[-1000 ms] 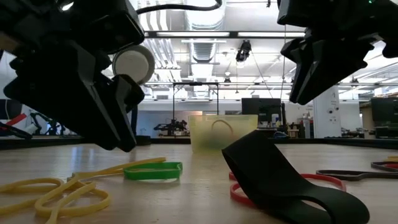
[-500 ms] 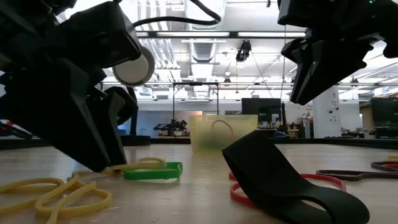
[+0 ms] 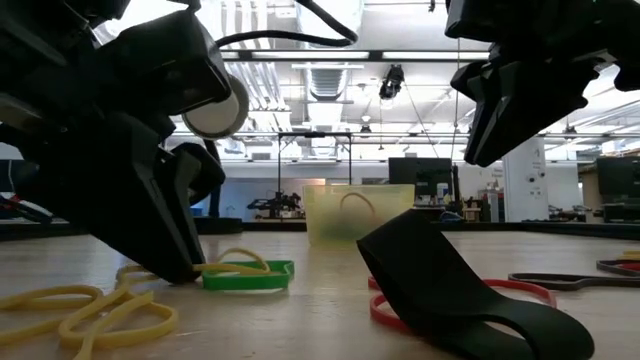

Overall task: Pick and place rubber bands into bin
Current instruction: Put the yellow rubber band into the yellow bin

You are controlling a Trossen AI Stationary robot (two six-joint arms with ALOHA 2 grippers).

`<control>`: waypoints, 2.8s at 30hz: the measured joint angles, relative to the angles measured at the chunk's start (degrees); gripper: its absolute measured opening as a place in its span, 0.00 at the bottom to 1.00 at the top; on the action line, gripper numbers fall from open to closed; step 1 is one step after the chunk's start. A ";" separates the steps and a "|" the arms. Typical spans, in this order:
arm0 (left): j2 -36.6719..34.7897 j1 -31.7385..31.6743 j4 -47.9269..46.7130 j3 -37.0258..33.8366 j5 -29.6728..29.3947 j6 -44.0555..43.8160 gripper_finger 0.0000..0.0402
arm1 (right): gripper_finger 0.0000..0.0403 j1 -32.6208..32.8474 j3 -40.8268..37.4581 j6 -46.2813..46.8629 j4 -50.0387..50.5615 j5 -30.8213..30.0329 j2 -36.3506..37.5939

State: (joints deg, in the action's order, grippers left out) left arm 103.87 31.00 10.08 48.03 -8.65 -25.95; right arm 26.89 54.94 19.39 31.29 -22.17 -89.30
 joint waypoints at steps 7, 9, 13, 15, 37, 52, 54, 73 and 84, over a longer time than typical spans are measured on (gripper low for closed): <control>-1.55 0.02 -1.50 -0.18 -0.63 4.05 0.01 | 0.17 0.00 0.00 -0.06 -0.09 0.11 0.00; -2.78 -0.01 -2.81 -0.20 -0.72 5.20 0.00 | 0.17 0.00 0.00 -0.06 -0.09 0.11 0.00; -6.91 -0.21 -7.20 -0.09 -3.55 5.89 0.00 | 0.18 0.00 0.00 -0.04 -0.07 0.11 0.00; -9.54 -0.28 -9.86 -0.09 -6.18 7.22 0.00 | 0.18 0.00 0.00 -0.06 -0.07 0.11 -0.02; -28.65 -12.91 -4.06 -0.11 -30.44 42.30 0.00 | 0.17 -0.02 0.00 -0.24 -0.11 0.02 -0.02; -18.71 -33.57 12.28 -0.05 -7.93 42.75 0.00 | 0.17 -0.02 -0.01 -0.52 -0.09 -0.05 -0.02; -16.29 -34.52 15.37 -0.04 -6.67 42.75 0.00 | 0.17 -0.04 -0.11 -0.52 -0.09 -0.05 -0.02; -4.43 -40.74 21.42 0.24 0.58 33.87 0.05 | 0.16 -0.04 -0.61 -0.52 -0.22 -0.37 -0.04; -6.39 -39.05 18.79 1.29 5.11 32.25 0.30 | 0.17 -0.02 -1.99 0.38 -2.38 -0.47 -0.04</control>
State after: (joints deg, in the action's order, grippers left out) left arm 97.48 -8.05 28.87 49.32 -3.54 6.30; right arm 26.87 52.94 19.78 28.91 -22.64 -89.34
